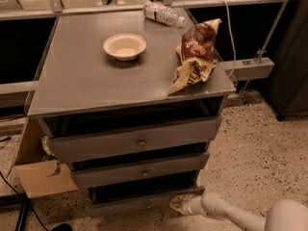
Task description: Close bottom drawer
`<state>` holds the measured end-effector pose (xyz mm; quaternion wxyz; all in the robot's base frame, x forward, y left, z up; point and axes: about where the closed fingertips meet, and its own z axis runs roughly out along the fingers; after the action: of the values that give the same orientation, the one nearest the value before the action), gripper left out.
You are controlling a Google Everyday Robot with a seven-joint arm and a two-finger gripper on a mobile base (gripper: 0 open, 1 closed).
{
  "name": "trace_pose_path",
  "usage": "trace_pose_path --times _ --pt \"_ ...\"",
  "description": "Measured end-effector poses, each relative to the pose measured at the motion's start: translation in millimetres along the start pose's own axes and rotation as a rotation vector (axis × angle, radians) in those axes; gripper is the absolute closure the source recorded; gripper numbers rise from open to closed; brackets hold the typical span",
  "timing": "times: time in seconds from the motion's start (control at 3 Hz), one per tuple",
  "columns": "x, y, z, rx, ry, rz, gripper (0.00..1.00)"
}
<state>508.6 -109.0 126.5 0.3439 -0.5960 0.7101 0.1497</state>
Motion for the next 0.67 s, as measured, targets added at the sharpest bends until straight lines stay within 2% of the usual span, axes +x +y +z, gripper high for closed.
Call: trace_pose_path --times 0.67 --pt "-2 -27 14 0.056 -0.031 -0.026 1.0"
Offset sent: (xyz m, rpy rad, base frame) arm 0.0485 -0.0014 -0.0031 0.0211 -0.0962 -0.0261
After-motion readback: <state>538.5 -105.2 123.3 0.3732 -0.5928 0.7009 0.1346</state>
